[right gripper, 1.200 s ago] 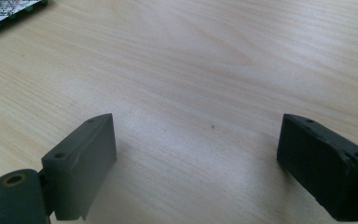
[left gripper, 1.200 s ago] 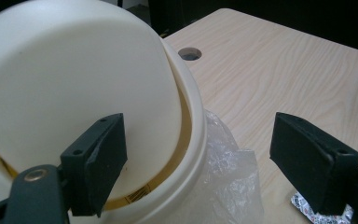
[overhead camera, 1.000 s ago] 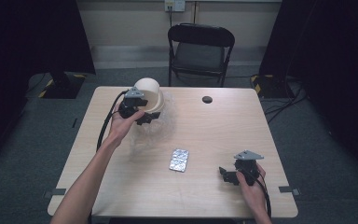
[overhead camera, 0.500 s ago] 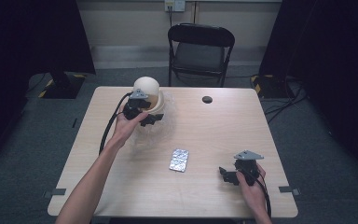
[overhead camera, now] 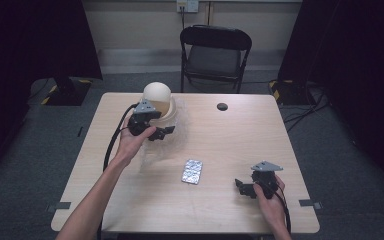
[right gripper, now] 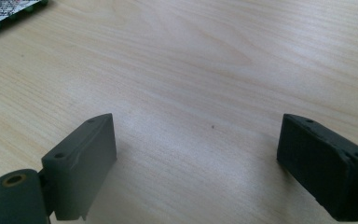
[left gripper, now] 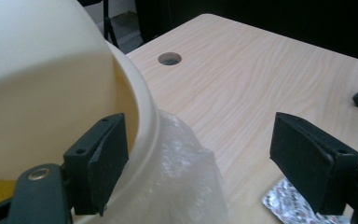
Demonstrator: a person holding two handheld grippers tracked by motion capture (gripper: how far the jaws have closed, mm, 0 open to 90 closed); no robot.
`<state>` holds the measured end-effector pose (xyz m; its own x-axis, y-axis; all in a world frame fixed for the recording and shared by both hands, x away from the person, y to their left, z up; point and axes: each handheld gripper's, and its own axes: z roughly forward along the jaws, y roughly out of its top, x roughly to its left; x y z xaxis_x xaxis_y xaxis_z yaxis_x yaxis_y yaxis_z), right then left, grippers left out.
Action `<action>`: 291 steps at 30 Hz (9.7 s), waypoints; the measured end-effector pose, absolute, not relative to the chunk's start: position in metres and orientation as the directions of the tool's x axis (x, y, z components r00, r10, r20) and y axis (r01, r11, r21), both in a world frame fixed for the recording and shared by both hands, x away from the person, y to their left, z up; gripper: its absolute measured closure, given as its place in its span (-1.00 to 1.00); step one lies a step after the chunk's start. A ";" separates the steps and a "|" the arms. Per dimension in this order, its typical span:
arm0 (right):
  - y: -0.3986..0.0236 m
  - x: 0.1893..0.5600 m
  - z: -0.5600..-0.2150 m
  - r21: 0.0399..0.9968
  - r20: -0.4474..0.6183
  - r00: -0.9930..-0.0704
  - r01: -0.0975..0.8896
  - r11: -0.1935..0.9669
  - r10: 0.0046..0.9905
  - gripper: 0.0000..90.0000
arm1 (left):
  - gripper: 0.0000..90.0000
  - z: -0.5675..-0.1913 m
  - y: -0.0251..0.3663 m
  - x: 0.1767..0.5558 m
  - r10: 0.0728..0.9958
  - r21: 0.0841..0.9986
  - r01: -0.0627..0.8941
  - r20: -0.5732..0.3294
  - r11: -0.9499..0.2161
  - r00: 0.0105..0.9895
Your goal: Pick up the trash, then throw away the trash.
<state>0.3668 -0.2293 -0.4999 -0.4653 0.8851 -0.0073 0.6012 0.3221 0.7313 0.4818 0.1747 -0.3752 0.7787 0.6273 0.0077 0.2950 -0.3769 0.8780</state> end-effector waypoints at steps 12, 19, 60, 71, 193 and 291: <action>-0.229 0.367 -0.500 0.730 -0.008 -0.465 0.602 0.322 0.886 -0.76 | -0.57 -0.388 0.176 0.434 0.629 0.887 0.291 -0.001 -0.358 0.778; -0.229 0.367 -0.500 0.730 -0.007 -0.465 0.602 0.322 0.885 -0.76 | -0.57 -0.410 0.158 0.411 0.600 0.868 0.322 -0.035 -0.378 0.799; -0.229 0.367 -0.500 0.730 -0.008 -0.465 0.602 0.323 0.885 -0.76 | -0.66 -0.498 0.078 0.403 0.615 0.748 0.473 -0.111 -0.465 0.781; -0.229 0.367 -0.500 0.730 -0.009 -0.464 0.602 0.323 0.886 -0.76 | -0.60 -0.500 0.076 0.396 0.606 0.741 0.412 -0.009 -0.530 0.795; -0.229 0.367 -0.500 0.730 -0.009 -0.463 0.603 0.322 0.886 -0.76 | -0.25 -0.365 0.228 0.452 0.733 0.890 0.341 -0.013 -0.301 0.680; -0.229 0.367 -0.500 0.730 -0.008 -0.464 0.603 0.322 0.886 -0.76 | -0.64 -0.358 0.223 0.457 0.720 0.872 0.388 -0.063 -0.297 0.692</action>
